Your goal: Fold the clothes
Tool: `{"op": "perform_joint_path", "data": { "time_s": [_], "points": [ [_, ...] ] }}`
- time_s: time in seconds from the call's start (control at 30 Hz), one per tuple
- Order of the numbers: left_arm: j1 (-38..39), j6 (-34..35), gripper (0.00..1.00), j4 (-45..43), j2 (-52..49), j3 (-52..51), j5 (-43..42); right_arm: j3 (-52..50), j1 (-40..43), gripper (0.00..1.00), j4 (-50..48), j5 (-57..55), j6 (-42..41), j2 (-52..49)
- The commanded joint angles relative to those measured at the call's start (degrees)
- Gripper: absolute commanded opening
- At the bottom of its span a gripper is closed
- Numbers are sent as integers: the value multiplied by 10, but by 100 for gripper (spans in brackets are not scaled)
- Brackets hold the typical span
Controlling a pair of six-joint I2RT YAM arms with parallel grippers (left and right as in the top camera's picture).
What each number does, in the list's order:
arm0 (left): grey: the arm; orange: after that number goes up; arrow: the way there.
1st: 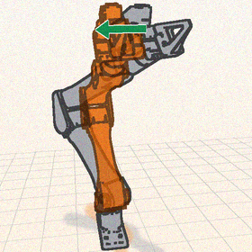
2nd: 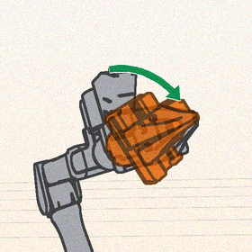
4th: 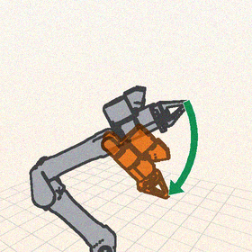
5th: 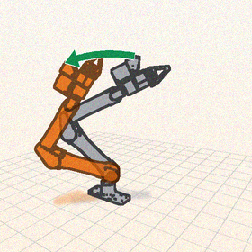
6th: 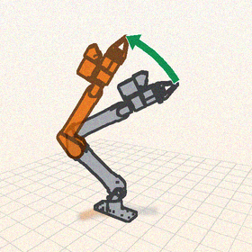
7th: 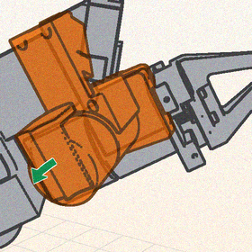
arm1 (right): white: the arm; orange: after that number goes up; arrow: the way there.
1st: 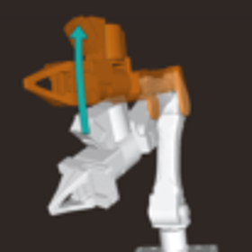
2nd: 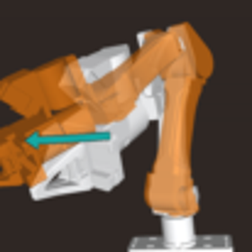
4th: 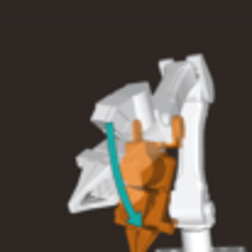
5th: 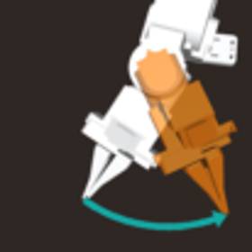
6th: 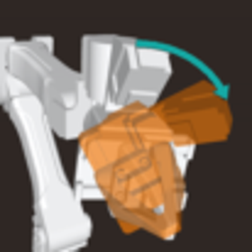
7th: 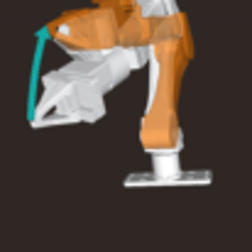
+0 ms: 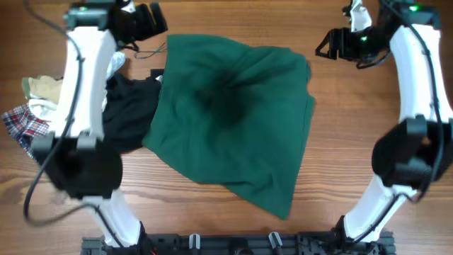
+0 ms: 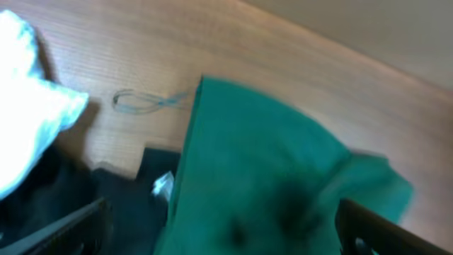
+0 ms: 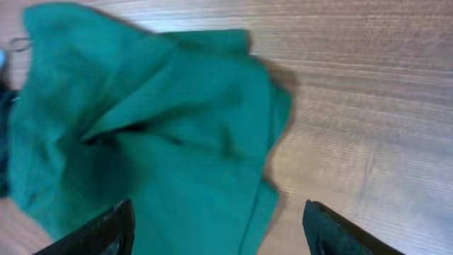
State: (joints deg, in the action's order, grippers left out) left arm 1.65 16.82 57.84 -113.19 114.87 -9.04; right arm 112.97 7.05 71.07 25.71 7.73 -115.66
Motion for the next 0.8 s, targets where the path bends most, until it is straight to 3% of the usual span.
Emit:
{"op": "perform_joint_path", "data": {
  "time_s": [0.0, 0.27, 0.3, 0.4, 0.47, 0.57, 0.77],
  "points": [
    [1, -23, 99, 98, 95, 5, 1, 7, -40, 80, 65, -5, -10, 104],
    [24, -31, 99, 371, 142, 5, 12, -2, -195, 82, 211, -155, -172, 248],
    [44, -31, 100, 387, 142, 5, 19, -35, -229, 86, 211, -156, -199, 272],
    [98, -28, 99, 387, 146, -24, 24, -131, -272, 88, 198, -157, -245, 315],
    [131, 17, 99, 384, 146, -76, 83, -239, -288, 90, 142, -156, -283, 352],
    [155, 51, 100, 349, 146, -174, 89, -393, -291, 88, 47, -130, -336, 379],
    [184, 145, 99, 212, 146, -357, 134, -493, -294, 83, -57, -109, -347, 379]
  ]
}}
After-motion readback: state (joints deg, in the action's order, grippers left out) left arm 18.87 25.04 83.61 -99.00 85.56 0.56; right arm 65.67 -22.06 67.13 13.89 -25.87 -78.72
